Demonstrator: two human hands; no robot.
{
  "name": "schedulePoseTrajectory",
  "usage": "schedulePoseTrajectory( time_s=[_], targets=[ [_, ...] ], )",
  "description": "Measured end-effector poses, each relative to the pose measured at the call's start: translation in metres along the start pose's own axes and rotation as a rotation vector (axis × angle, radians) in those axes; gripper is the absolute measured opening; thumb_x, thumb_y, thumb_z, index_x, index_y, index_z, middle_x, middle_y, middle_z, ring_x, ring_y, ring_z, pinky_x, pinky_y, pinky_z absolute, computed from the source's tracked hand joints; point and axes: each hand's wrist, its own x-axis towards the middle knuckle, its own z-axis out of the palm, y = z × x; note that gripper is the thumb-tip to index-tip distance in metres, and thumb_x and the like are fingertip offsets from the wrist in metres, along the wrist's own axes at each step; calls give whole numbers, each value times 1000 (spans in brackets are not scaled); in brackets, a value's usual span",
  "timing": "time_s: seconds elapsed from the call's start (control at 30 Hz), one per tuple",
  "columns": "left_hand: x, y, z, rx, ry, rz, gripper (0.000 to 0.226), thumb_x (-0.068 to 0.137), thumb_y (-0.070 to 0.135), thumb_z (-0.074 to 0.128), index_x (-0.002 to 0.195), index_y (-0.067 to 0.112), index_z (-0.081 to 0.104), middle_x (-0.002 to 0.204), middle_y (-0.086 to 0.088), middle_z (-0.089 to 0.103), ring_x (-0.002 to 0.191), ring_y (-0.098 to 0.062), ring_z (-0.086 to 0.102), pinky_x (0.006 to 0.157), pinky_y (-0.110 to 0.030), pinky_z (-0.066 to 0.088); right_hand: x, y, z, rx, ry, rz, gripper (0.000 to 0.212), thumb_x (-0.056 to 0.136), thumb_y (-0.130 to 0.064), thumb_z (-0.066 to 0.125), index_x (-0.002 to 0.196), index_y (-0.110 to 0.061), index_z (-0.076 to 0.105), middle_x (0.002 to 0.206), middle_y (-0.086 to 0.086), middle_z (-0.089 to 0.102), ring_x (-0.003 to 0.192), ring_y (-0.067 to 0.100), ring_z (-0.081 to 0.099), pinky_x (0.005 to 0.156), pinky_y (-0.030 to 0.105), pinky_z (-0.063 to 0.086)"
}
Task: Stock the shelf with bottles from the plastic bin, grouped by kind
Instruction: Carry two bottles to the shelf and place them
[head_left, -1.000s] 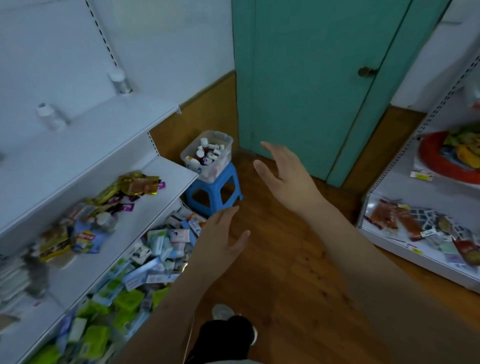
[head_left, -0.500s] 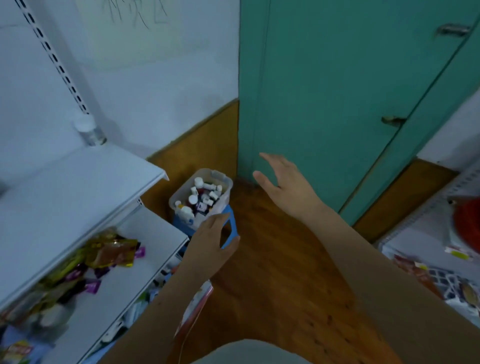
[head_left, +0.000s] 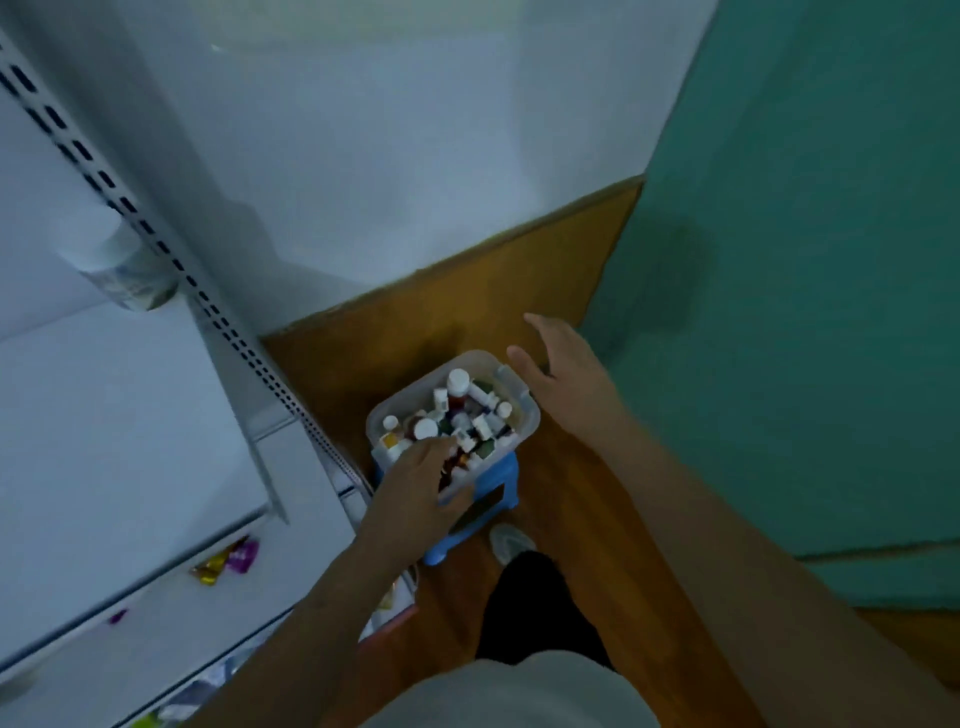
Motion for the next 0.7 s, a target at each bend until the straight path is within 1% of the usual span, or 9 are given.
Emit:
schedulePoseTrajectory(
  time_s=[0.13,0.2,0.27,0.37,0.43,0.47,0.57,0.63,0.7],
  targets=[
    [64,-12,14,8,47,-264,59,95,39,60,146,16,40,142,-7,47,128,-25,45,104,-36,40,97,46,27,38,-254,11,64,101,-52,40,152,-15,28,152,9,36,136,25,39,110,43,37],
    [84,-17,22,-30,45,-415,67,90,51,57,144,14,43,135,-10,51,122,-29,50,98,-37,42,133,66,43,60,-357,39,63,101,-51,41,151,-16,30,151,9,39,134,26,41,107,42,41],
    [106,-29,33,-71,68,-549,77,83,60,51,144,12,44,135,-11,51,121,-30,51,96,-35,42,166,86,65,88,-409,72,55,101,-49,43,145,-15,40,141,8,48,125,25,49,98,38,45],
    [141,-56,53,-125,112,-726,66,88,41,63,144,11,43,138,-13,49,124,-32,51,96,-35,41,205,120,109,117,-507,159,48,100,-46,47,130,-10,53,121,10,58,109,25,57,90,37,49],
    [162,-73,69,-143,130,-836,61,89,34,65,141,10,44,133,-15,52,121,-34,52,93,-36,42,225,144,143,140,-548,215,62,89,-54,45,119,-2,58,111,16,61,103,30,59,90,43,50],
    [173,-82,77,-156,141,-888,57,89,31,65,139,10,46,129,-16,54,118,-35,54,90,-37,43,233,154,161,146,-568,230,65,86,-54,45,118,1,58,111,19,61,103,31,59,92,43,49],
    [205,-111,99,-175,204,-992,49,91,31,64,132,8,49,121,-18,59,111,-36,58,85,-38,47,252,174,207,106,-580,257,50,96,-36,57,134,-4,51,129,15,59,117,27,56,92,24,40],
    [223,-124,106,-141,228,-995,50,92,33,63,133,9,47,123,-19,57,108,-36,60,84,-41,49,260,183,231,99,-591,270,57,96,-36,60,143,-9,44,138,11,54,125,24,52,90,20,35],
    [240,-141,117,-102,242,-990,54,94,35,61,138,11,42,128,-19,51,111,-38,58,88,-47,51,267,190,256,89,-611,278,62,95,-37,61,145,-8,40,142,10,53,127,24,51,88,17,32]
  ],
)
